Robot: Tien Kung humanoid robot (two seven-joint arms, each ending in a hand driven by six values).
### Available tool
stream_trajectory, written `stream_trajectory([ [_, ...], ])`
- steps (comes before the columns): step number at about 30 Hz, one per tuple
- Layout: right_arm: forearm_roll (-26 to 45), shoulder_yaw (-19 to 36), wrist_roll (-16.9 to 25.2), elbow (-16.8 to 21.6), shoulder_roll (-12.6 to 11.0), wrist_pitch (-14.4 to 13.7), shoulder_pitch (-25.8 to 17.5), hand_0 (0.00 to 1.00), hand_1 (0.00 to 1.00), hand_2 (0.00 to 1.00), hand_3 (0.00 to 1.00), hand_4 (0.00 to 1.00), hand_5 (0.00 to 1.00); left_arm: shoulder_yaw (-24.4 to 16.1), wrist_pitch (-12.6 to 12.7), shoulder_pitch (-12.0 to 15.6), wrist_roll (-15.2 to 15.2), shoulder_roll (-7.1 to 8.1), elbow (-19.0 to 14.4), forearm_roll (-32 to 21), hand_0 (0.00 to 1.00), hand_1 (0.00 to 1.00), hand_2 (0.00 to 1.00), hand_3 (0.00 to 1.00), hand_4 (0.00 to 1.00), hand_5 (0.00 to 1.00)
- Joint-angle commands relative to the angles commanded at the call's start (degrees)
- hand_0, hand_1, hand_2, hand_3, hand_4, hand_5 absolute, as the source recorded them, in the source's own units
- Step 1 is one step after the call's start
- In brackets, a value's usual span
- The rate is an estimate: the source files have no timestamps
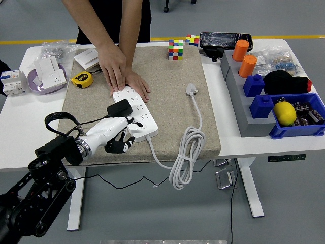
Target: Pick up the plug,place it near the board,insert it into the board,press the button
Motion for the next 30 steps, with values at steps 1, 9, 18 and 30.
stream_trajectory([
  [1, 0.0, 0.0, 0.0, 0.0, 0.0, 0.0, 0.0, 0.82, 0.79, 0.751, 0.756, 0.998, 0.998, 0.2, 0.0, -0.2, 0.0, -0.08, 0.3, 0.0, 0.15, 0.041, 0.152, 0.803, 0.476, 0.002],
  [9, 0.1, -0.1, 0.0, 0.0, 0.0, 0.0, 0.2, 0.819, 0.79, 0.751, 0.756, 0.998, 0.998, 0.9, 1.0, -2.3, -0.5, -0.79, 3.5, 0.0, 0.151, 0.039, 0.151, 0.801, 0.483, 0.002],
  [18, 0.2, -0.1, 0.1, 0.0, 0.0, 0.0, 0.2, 0.819, 0.79, 0.751, 0.756, 0.998, 0.998, 1.0, 1.8, -3.5, -1.0, -1.24, 5.3, 0.0, 0.149, 0.038, 0.151, 0.803, 0.493, 0.002],
  [30, 0.3, -0.2, 0.1, 0.0, 0.0, 0.0, 0.3, 0.819, 0.79, 0.751, 0.756, 0.998, 0.998, 1.0, 2.6, -3.9, -1.4, -1.42, 7.9, 0.0, 0.149, 0.038, 0.151, 0.788, 0.495, 0.002],
])
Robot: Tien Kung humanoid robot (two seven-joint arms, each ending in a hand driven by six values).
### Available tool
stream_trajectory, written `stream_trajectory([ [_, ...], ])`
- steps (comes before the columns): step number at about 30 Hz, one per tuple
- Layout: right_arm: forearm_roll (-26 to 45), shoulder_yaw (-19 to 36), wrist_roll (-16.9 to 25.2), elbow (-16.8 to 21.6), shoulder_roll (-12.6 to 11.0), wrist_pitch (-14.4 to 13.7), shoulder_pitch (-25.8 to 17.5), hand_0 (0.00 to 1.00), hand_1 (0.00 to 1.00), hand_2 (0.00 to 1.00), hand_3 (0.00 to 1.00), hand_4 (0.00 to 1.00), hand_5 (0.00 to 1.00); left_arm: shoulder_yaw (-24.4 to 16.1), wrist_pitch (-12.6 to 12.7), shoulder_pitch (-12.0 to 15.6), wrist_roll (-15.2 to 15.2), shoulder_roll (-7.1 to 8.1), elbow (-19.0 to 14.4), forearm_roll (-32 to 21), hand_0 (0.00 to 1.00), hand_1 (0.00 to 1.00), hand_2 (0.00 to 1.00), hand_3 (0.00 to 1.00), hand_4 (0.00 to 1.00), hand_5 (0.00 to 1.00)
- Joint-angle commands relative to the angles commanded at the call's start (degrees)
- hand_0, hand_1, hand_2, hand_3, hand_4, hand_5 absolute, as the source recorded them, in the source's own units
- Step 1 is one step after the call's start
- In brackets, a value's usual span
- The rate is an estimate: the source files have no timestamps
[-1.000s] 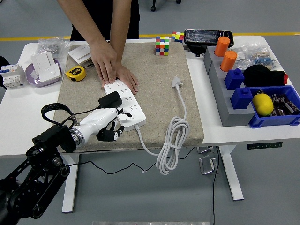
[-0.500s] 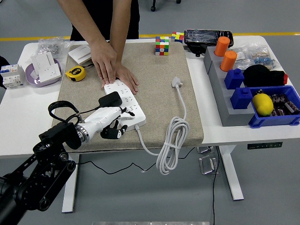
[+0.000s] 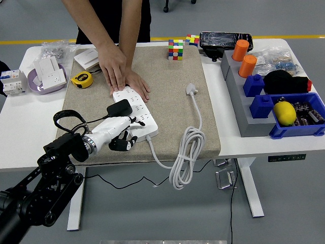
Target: Pick up the plug,place it near the board,insert it into the board,press the button
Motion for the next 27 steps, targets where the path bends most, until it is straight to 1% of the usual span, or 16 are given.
stream_trajectory([
  [9, 0.0, 0.0, 0.0, 0.0, 0.0, 0.0, 0.0, 0.819, 0.79, 0.753, 0.756, 0.998, 0.998, -0.2, 0.3, 0.0, -0.2, -0.06, 0.7, 0.0, 0.149, 0.038, 0.151, 0.786, 0.503, 0.002],
  [16, 0.0, -0.2, 0.0, 0.0, 0.0, 0.0, -0.2, 0.819, 0.79, 0.753, 0.756, 0.998, 0.998, -0.2, 0.3, 0.2, -0.2, -0.48, 0.9, 0.0, 0.146, 0.037, 0.151, 0.786, 0.507, 0.002],
  [22, 0.0, -0.3, 0.0, 0.0, 0.0, 0.0, -0.3, 0.819, 0.791, 0.753, 0.756, 0.998, 0.998, -0.3, 0.6, 0.3, -0.4, -0.65, 1.8, 0.0, 0.147, 0.038, 0.151, 0.785, 0.506, 0.002],
  [27, 0.0, -0.2, 0.0, 0.0, 0.0, 0.0, -0.3, 0.819, 0.791, 0.753, 0.756, 0.998, 0.998, -0.3, 0.8, 0.3, -0.4, -0.46, 2.2, 0.0, 0.147, 0.038, 0.151, 0.785, 0.506, 0.002],
])
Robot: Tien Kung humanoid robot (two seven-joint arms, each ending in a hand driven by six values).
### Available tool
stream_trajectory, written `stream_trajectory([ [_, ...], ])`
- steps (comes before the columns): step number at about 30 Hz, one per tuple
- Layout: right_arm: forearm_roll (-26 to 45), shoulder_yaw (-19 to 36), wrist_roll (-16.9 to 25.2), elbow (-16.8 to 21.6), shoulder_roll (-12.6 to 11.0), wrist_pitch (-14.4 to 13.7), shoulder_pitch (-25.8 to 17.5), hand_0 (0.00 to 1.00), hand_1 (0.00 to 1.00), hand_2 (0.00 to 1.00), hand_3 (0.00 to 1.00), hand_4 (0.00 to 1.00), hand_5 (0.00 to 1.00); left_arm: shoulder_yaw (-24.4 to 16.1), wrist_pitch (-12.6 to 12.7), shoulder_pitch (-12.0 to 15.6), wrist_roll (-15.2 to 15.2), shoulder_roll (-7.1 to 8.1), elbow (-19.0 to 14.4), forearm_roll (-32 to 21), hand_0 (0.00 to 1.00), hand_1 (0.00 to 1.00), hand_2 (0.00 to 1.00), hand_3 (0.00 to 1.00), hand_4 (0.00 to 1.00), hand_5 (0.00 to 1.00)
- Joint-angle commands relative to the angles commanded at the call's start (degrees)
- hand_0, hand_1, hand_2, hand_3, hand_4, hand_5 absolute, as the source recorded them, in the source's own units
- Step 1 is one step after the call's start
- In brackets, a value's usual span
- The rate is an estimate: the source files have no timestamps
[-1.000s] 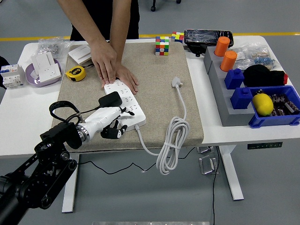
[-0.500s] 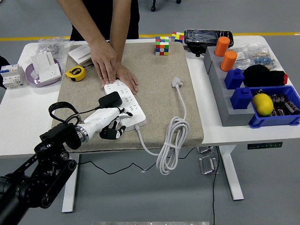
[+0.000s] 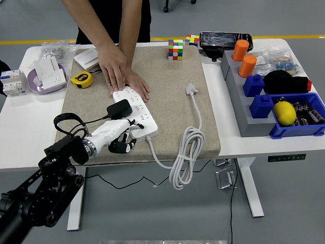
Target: Pick up the plug,place it near the board,insert it into the board,press the button
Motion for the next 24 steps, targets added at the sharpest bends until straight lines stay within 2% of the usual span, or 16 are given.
stream_trajectory([
  [15, 0.0, 0.1, 0.0, 0.0, 0.0, 0.0, 0.1, 0.819, 0.791, 0.753, 0.756, 0.998, 0.998, 0.8, -0.5, -0.1, 0.0, 0.28, 1.2, 0.0, 0.148, 0.037, 0.151, 0.782, 0.512, 0.002],
  [24, 0.0, 0.2, 0.0, 0.0, -0.1, 0.0, 0.3, 0.819, 0.791, 0.753, 0.756, 0.998, 0.998, 0.3, -0.4, -0.3, -0.1, 0.34, 0.5, 0.0, 0.148, 0.037, 0.151, 0.778, 0.509, 0.002],
])
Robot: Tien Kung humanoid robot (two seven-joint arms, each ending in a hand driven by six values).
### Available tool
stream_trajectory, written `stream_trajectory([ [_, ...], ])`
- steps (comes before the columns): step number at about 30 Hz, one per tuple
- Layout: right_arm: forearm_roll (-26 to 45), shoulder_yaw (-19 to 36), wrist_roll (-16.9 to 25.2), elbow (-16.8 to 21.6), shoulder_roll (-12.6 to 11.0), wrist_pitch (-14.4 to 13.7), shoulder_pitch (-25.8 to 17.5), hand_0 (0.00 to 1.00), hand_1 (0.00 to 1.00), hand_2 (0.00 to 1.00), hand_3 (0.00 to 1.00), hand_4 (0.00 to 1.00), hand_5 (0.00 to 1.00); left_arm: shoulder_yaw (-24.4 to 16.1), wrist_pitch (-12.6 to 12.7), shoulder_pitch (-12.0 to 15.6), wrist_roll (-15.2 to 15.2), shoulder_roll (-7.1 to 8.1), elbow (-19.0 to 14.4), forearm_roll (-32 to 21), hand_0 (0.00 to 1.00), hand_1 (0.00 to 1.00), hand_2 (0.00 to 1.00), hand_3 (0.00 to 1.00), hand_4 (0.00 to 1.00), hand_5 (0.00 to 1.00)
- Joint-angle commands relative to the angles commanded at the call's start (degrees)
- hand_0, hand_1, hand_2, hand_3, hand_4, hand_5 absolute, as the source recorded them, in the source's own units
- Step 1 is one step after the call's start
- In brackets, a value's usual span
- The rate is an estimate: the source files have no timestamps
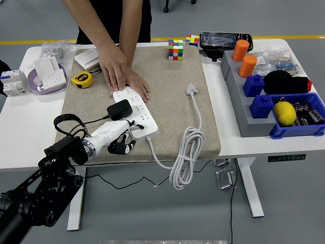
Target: Pick up the plug,place it near the board,insert it into the board,press the button
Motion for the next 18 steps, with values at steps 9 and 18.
stream_trajectory([
  [9, -0.1, 0.2, 0.0, 0.0, 0.1, 0.0, 0.0, 0.819, 0.791, 0.753, 0.756, 0.998, 0.998, -1.8, -0.7, 1.2, 0.2, 0.07, -6.4, 0.0, 0.148, 0.038, 0.152, 0.772, 0.506, 0.002],
  [18, 0.0, 0.1, 0.0, 0.0, 0.1, 0.0, -0.1, 0.819, 0.79, 0.753, 0.756, 0.998, 0.998, -5.4, 6.7, 2.2, -0.3, -0.56, -13.2, -0.2, 0.158, 0.041, 0.152, 0.734, 0.502, 0.002],
])
